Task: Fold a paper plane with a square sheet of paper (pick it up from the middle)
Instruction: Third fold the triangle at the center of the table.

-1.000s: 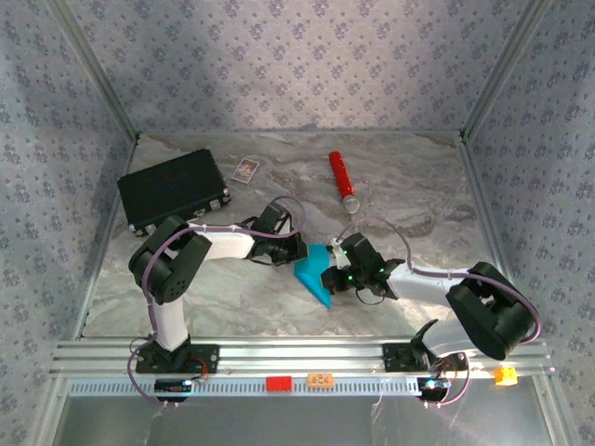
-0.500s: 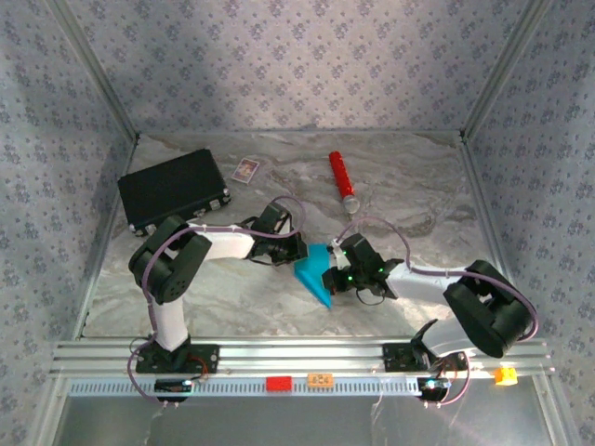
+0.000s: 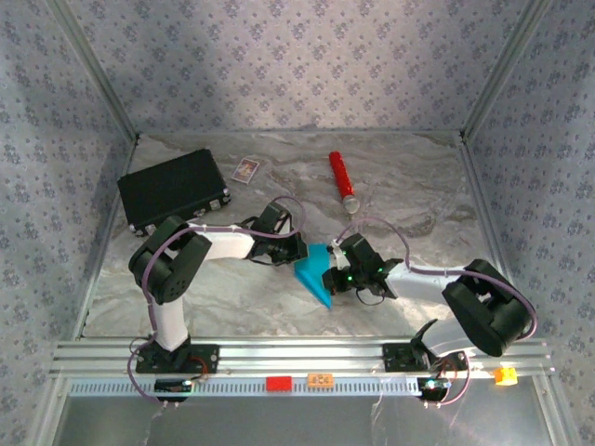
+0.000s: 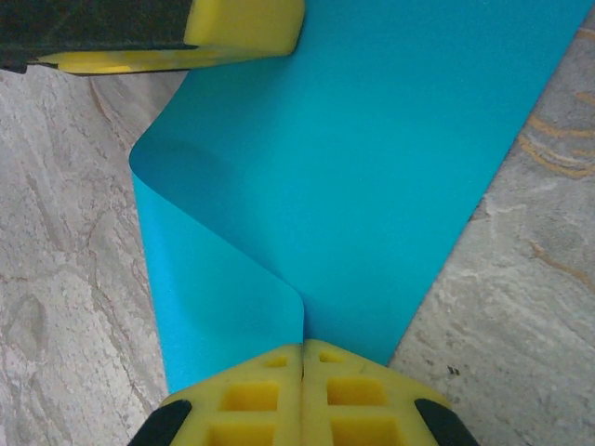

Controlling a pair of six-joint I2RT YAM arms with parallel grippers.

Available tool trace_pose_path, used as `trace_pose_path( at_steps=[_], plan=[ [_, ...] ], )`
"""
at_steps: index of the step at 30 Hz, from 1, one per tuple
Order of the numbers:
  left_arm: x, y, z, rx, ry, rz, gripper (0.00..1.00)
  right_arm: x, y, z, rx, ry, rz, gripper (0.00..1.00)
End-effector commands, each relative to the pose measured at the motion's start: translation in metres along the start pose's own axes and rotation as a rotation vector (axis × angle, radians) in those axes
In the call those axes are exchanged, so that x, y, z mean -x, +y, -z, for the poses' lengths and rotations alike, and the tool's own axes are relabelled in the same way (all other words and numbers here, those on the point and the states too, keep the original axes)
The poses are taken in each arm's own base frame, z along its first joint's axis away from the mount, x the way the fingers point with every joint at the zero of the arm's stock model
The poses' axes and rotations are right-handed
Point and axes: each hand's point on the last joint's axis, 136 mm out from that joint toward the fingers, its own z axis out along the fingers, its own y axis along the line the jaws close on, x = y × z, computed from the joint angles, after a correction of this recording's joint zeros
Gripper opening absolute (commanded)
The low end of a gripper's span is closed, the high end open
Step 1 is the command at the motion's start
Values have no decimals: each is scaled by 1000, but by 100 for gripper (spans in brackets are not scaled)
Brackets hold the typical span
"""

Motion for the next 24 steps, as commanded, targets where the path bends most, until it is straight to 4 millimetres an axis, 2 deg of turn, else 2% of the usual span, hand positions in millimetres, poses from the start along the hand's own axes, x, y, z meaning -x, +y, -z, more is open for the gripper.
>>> trace_pose_path(
  at_steps=[1, 12, 24],
  plan=[
    [-3, 12, 0, 42, 10, 9, 9, 6, 0, 0, -19, -8, -13, 0],
    [-4, 11, -2, 37, 14, 9, 9, 10, 4, 0, -9, -12, -8, 0],
    [-3, 11, -2, 36, 14, 10, 9, 3, -1, -2, -20, 11, -20, 0]
  ],
)
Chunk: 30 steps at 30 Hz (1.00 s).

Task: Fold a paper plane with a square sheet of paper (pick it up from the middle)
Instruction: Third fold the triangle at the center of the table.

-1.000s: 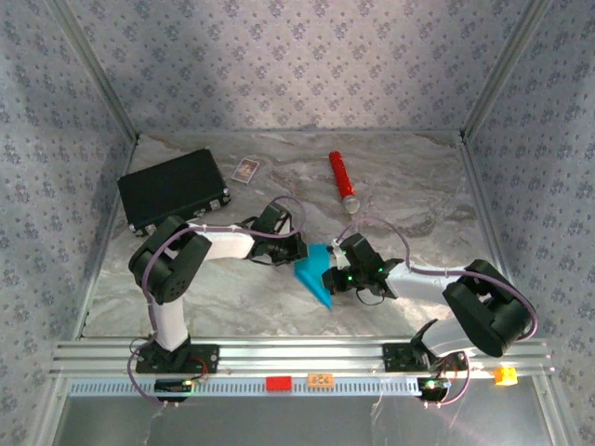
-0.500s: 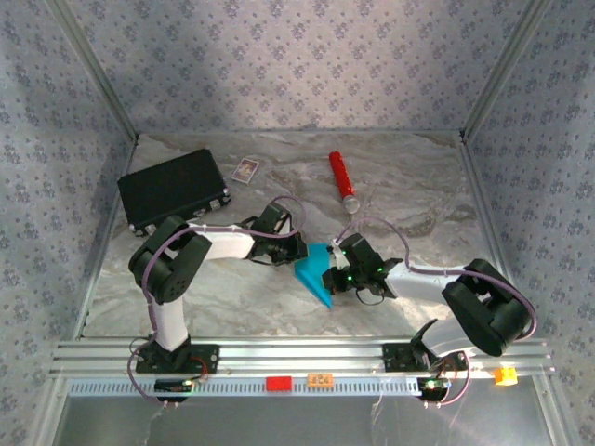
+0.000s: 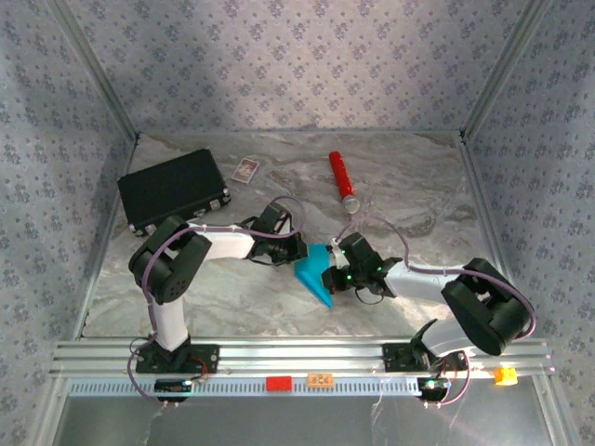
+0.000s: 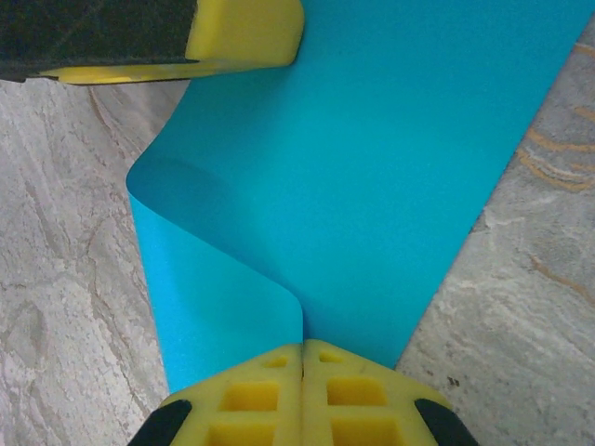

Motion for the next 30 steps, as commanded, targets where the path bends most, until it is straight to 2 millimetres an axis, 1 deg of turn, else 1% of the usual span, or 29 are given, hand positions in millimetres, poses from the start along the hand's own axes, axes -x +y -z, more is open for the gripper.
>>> trace_pose_path(
  at_steps=[1, 9, 14, 20, 30],
  plan=[
    [-3, 11, -2, 37, 14, 11, 9, -1, -1, -2, -14, 15, -21, 0],
    [-2, 9, 0, 34, 10, 7, 9, -6, -6, -6, -33, 41, -35, 0],
    [1, 6, 2, 37, 5, -3, 9, -6, -5, -5, -34, 43, -31, 0],
    [1, 8, 3, 47, -2, 0, 8, -6, -2, -2, -25, 39, -26, 0],
    [1, 7, 3, 45, -3, -1, 8, -10, -6, -3, -35, 43, -31, 0]
  ],
)
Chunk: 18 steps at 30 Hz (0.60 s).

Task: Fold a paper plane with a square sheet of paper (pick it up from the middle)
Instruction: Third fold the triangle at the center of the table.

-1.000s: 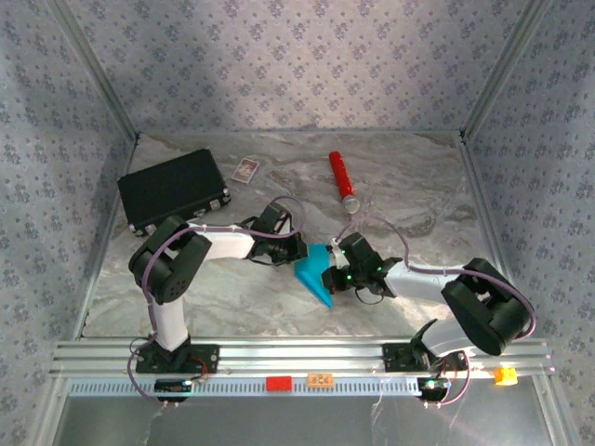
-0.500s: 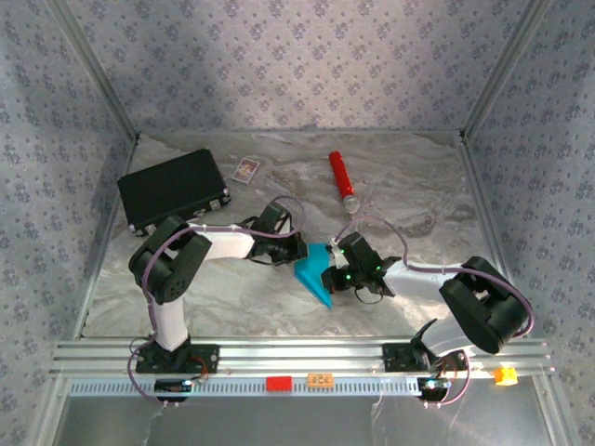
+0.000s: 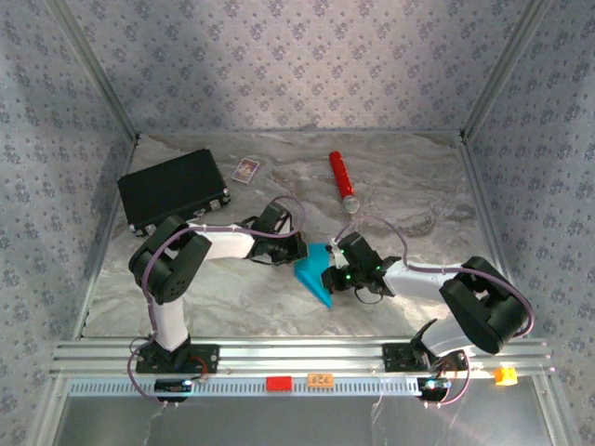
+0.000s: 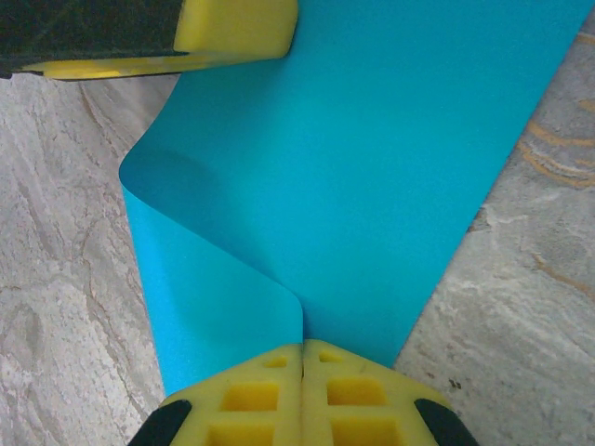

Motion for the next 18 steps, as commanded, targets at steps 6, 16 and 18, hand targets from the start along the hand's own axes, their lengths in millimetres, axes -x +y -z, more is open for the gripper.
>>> trace_pose_path(
  at_steps=[6, 16, 18],
  plan=[
    [3, 3, 7, 28, -19, -11, 9, -11, -8, -2, -35, 31, -25, 0],
    [24, -22, 48, -30, -111, -59, 25, -5, -7, -3, -28, 5, -18, 0],
    [22, -28, 55, -60, -126, -50, 25, -4, -7, -3, -29, 2, -19, 0]
  ],
)
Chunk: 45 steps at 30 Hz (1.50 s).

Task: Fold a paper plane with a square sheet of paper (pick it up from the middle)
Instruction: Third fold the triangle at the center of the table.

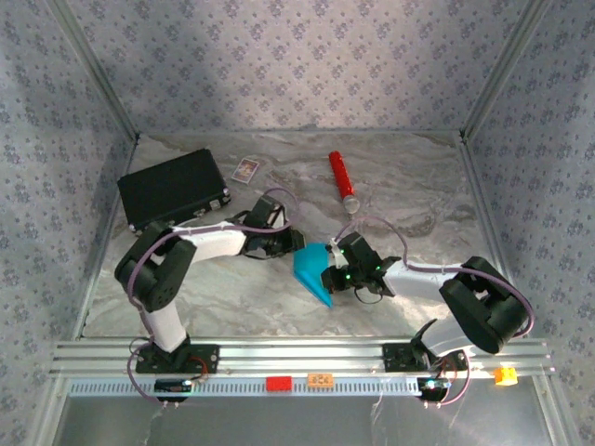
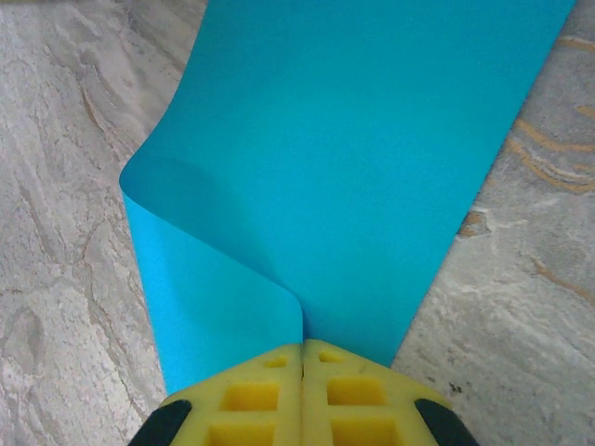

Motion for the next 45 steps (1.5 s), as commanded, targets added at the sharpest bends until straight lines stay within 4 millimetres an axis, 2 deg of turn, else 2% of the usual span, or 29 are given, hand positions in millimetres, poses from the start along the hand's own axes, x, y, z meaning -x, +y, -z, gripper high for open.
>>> trace_pose_path(
  at_steps=[1, 6, 12, 21, 29, 38, 45],
  plan=[
    [2, -15, 20, -53, -44, -4, 25, -6, -8, -3, -29, 10, -20, 0],
    [-18, -25, 26, -136, -31, 23, 14, -6, -9, -3, -33, 8, -22, 0],
    [-54, -44, 18, -290, 33, 58, 0, -6, -10, -3, -37, 7, -26, 0],
    [-70, -38, 4, -326, 64, 107, 0, -6, -11, -2, -40, 5, -32, 0],
    [-82, -21, -11, -258, 107, 132, 0, -7, -10, -3, -40, 8, -32, 0],
    [-91, -16, -15, -248, 126, 136, 0, -7, -11, -2, -43, 3, -32, 0],
    [-96, 0, -20, -182, 133, 150, 0, -7, -12, -2, -45, 3, -35, 0]
  ],
)
